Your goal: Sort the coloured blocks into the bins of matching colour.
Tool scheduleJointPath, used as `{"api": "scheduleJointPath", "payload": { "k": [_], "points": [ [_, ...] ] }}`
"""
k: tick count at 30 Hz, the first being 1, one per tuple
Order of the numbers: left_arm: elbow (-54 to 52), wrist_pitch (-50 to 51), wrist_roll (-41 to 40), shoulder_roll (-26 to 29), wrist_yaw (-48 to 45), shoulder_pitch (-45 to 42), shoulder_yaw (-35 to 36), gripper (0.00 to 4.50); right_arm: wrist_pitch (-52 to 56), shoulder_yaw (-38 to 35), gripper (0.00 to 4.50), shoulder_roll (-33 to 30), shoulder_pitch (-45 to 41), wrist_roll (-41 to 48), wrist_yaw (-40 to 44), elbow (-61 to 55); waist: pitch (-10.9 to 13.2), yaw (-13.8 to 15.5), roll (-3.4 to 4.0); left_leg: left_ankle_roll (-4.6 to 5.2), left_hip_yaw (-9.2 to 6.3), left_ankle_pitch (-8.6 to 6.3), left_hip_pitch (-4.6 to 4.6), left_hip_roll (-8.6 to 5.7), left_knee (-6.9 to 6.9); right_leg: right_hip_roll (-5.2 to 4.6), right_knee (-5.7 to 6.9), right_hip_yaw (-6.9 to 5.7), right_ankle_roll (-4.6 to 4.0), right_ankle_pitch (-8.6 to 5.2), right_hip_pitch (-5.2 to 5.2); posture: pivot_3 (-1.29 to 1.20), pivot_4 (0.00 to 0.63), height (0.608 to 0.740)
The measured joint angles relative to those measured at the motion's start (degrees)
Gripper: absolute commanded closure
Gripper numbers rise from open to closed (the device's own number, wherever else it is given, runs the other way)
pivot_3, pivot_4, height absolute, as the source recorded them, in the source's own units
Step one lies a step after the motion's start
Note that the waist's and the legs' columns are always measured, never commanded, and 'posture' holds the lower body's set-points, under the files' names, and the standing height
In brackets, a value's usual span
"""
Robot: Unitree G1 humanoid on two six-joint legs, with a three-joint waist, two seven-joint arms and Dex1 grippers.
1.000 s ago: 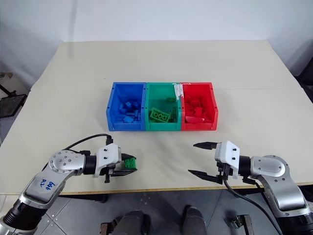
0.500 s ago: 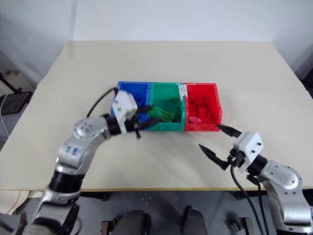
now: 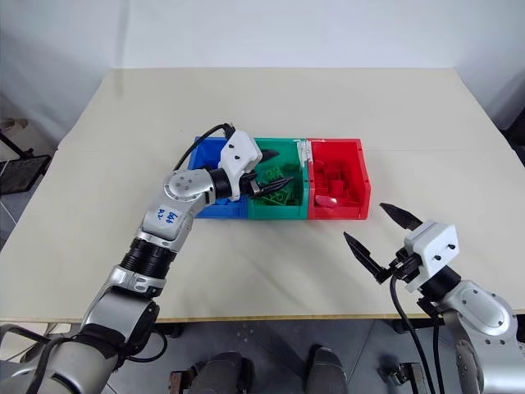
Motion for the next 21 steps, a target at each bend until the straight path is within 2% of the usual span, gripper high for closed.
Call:
{"api": "scheduleJointPath", "payload": {
  "k": [2,6,9,15,17,21],
  "points": [
    [-3.47,-0.19,-1.89,2.44,-2.58,2.11,1.59,0.03,0.87,0.66,0.0,-1.26,-0.03,1.1,1.99,-0.09,0.0,-0.31,0.01,0.0,-0.01,0.0,0.02,0.01,-0.04,0.0,0.01,0.0,0.0,0.0,0.0,0.0,0.15,0.74],
    [-12.29,-1.38,-7.04,11.96,-11.38,11.33,5.71,0.03,1.56,2.56,0.0,-5.17,0.0,2.65,7.83,0.4,0.0,-1.64,0.01,-0.01,0.01,0.0,0.11,0.05,-0.24,0.02,0.04,0.01,0.0,0.0,-0.05,0.0,0.15,0.74],
    [-14.58,-5.44,-9.81,19.34,-18.36,19.09,9.97,0.03,0.59,3.67,0.0,-7.18,-0.8,2.62,12.32,2.6,0.0,-1.78,0.01,-0.01,-0.01,0.0,0.1,0.06,-0.24,0.02,0.03,0.01,0.0,0.0,-0.06,0.0,0.15,0.74],
    [-21.28,-6.96,-16.37,28.28,-25.5,35.56,20.69,0.03,-3.55,8.34,0.0,-9.14,-5.05,1.79,20.74,7.47,0.0,-1.21,-0.04,-0.01,-0.04,-0.01,0.08,0.07,-0.19,0.02,-0.01,0.03,0.0,0.0,-0.04,0.0,0.15,0.74],
    [-21.52,-8.4,-16.44,29.23,-26.44,42.87,23.33,0.03,-4.42,9.76,0.0,-9.17,-7.58,0.71,22.0,11.08,0.01,-1.28,-0.02,-0.01,0.02,-0.01,0.1,0.08,-0.23,0.02,-0.06,0.03,-0.02,-0.01,-0.04,0.0,0.15,0.74],
    [-22.51,-9.39,-16.19,28.46,-24.63,48.51,23.97,0.03,-5.46,9.78,0.0,-9.16,-10.48,0.21,22.48,14.78,0.02,-0.53,-0.06,-0.01,-0.08,0.0,0.03,0.07,-0.12,0.02,-0.05,0.0,-0.03,-0.01,0.0,0.0,0.15,0.74]
  ]
}}
